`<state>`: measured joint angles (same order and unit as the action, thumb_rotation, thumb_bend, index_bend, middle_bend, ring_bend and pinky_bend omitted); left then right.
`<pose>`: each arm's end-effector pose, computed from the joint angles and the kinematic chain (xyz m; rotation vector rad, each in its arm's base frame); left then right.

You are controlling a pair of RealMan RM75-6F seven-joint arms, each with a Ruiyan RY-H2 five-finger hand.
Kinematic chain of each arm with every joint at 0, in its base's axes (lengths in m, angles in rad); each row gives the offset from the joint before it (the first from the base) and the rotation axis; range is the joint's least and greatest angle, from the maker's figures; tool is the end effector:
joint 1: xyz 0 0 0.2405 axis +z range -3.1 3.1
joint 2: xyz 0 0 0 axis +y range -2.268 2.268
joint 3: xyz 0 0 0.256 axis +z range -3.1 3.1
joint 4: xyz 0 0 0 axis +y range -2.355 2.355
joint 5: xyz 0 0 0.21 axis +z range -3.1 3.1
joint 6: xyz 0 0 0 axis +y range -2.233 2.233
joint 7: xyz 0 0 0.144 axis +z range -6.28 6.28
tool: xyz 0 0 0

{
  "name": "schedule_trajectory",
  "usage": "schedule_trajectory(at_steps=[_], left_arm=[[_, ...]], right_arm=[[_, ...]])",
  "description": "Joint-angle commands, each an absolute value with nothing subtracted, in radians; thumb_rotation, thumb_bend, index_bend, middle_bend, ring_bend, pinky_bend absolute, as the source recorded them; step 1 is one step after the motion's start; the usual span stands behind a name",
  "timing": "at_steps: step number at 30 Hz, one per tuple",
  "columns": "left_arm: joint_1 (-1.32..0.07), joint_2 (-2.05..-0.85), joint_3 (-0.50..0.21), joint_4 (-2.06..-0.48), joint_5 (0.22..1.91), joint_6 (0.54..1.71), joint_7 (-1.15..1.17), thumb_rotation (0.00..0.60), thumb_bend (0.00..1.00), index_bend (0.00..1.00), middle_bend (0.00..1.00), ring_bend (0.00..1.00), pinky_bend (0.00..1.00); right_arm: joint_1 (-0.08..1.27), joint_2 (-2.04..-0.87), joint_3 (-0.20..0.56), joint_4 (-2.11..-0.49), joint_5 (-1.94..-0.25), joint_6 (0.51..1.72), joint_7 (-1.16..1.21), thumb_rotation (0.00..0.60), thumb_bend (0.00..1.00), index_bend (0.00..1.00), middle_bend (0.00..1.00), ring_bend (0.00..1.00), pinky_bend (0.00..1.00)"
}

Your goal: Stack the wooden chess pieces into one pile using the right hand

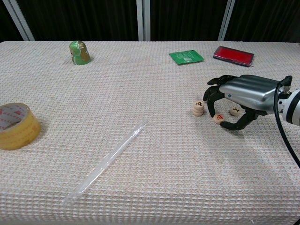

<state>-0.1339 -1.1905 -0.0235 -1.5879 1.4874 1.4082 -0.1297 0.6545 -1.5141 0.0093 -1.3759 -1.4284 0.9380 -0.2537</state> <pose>-0.3078 0.1898 0.1248 -1.3961 -1.0964 -1.0002 -0.2021 -0.3033 -0.0257 2.1178 -0.7470 0.7783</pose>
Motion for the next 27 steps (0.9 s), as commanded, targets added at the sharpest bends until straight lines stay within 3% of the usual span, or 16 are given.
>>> schedule_trajectory(at_steps=[1, 6, 9, 18, 27], left_arm=[[-0.133, -1.189, -0.024, -1.588, 1.488, 1.411, -0.129, 0.600, 0.00, 0.27, 0.19, 0.17, 0.21], [-0.132, -1.189, -0.026, -1.589, 1.491, 1.418, -0.124, 0.600, 0.00, 0.27, 0.19, 0.17, 0.21], [-0.134, -1.193, -0.025, -1.592, 1.494, 1.415, -0.119, 0.600, 0.00, 0.27, 0.19, 0.17, 0.21], [-0.135, -1.196, -0.020, -1.598, 1.495, 1.408, -0.110, 0.600, 0.00, 0.27, 0.19, 0.17, 0.21], [-0.140, -1.203, -0.021, -1.587, 1.491, 1.398, -0.119, 0.600, 0.00, 0.27, 0.19, 0.17, 0.21]], right_arm=[[0.640, -1.467, 0.007, -1.419, -1.448, 0.973, -0.250, 0.600, 0.35, 0.51, 0.22, 0.00, 0.00], [0.626, -1.356, 0.022, -1.535, -1.471, 1.028, -0.265, 0.600, 0.35, 0.51, 0.23, 0.00, 0.00], [0.651, -1.338, 0.051, -1.564, -1.448, 0.997, -0.282, 0.600, 0.35, 0.51, 0.22, 0.00, 0.00], [0.765, -1.425, 0.107, -1.506, -1.362, 0.841, -0.362, 0.600, 0.35, 0.52, 0.22, 0.00, 0.00], [0.799, -1.471, 0.103, -1.474, -1.328, 0.814, -0.426, 0.600, 0.35, 0.52, 0.22, 0.00, 0.00]])
